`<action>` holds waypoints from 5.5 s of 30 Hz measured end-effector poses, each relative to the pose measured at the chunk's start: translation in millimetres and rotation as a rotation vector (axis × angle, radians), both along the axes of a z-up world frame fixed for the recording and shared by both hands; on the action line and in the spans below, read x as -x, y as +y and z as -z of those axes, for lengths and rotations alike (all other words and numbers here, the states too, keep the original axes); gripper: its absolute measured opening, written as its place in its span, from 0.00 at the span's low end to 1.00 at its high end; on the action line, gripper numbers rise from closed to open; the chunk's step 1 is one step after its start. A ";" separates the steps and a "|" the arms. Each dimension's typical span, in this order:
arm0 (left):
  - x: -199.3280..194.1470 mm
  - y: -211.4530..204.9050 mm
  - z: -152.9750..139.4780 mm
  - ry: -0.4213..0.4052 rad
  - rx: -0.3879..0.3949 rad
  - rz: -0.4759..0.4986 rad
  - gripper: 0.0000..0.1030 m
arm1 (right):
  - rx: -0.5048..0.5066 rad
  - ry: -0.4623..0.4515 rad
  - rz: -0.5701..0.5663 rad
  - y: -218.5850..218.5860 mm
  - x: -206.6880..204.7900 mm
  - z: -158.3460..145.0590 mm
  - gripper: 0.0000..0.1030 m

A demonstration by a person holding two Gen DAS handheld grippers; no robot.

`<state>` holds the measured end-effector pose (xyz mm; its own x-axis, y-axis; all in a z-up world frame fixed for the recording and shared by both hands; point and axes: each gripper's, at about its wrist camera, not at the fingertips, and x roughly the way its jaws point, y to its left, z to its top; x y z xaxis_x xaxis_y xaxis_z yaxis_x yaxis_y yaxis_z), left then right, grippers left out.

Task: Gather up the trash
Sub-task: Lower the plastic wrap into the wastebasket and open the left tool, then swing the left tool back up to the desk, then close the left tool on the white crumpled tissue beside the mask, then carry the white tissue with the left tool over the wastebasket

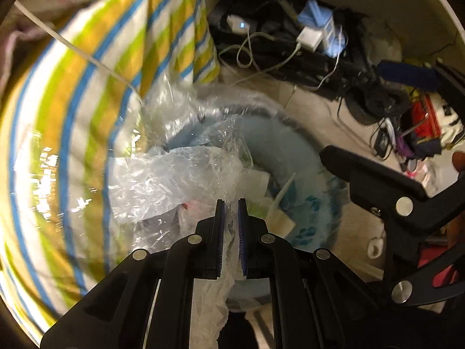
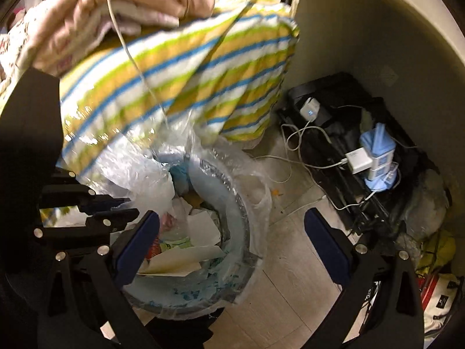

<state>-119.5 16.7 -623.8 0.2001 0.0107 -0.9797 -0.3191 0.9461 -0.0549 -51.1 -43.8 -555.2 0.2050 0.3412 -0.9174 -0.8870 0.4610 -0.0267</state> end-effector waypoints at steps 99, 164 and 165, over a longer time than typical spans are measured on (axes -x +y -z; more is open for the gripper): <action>-383.2 -3.7 -439.6 -0.460 -0.306 0.254 0.94 | -0.321 -0.222 0.649 -84.0 -306.0 -435.1 0.94; -198.8 5.4 -443.2 -0.453 -0.258 0.309 0.08 | -0.290 -0.184 0.600 -51.1 -144.5 -430.5 0.94; -193.0 4.6 -438.8 -0.444 -0.257 0.310 0.08 | -0.277 -0.183 0.589 -47.6 -137.5 -424.2 0.94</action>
<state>73.6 21.3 -185.0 0.6216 0.1118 -0.7753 -0.0252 0.9921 0.1228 86.4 -91.4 -130.9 0.5724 0.3428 -0.7449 -0.4780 0.8776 0.0366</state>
